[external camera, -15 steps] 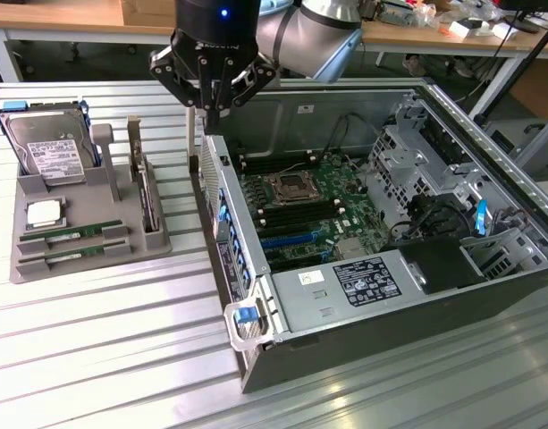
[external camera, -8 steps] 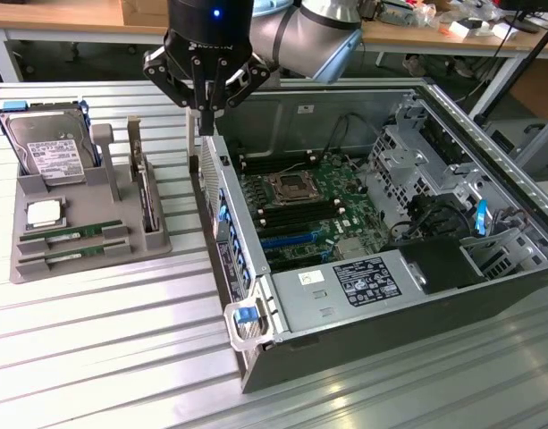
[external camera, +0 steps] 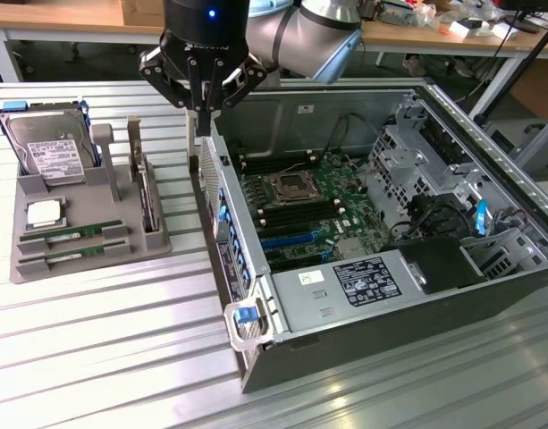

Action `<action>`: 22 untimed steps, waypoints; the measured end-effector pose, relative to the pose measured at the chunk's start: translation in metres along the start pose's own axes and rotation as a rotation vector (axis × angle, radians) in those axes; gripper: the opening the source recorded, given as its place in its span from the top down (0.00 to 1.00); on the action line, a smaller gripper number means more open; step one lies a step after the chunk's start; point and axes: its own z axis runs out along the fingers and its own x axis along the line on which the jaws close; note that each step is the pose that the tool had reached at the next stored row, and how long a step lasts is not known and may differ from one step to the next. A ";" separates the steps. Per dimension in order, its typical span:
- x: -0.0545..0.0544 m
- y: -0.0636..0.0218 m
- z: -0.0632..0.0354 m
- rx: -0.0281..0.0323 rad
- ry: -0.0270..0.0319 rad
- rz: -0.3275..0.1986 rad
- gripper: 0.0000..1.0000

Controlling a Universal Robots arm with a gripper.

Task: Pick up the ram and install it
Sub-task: 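Reach for the ram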

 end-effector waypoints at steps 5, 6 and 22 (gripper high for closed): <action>0.002 -0.0002 0.0002 0.0001 0.0001 0.000 0.89; 0.003 -0.0002 0.0003 0.0001 0.0001 0.000 0.89; 0.018 -0.0014 0.0010 0.0001 0.0001 0.000 0.89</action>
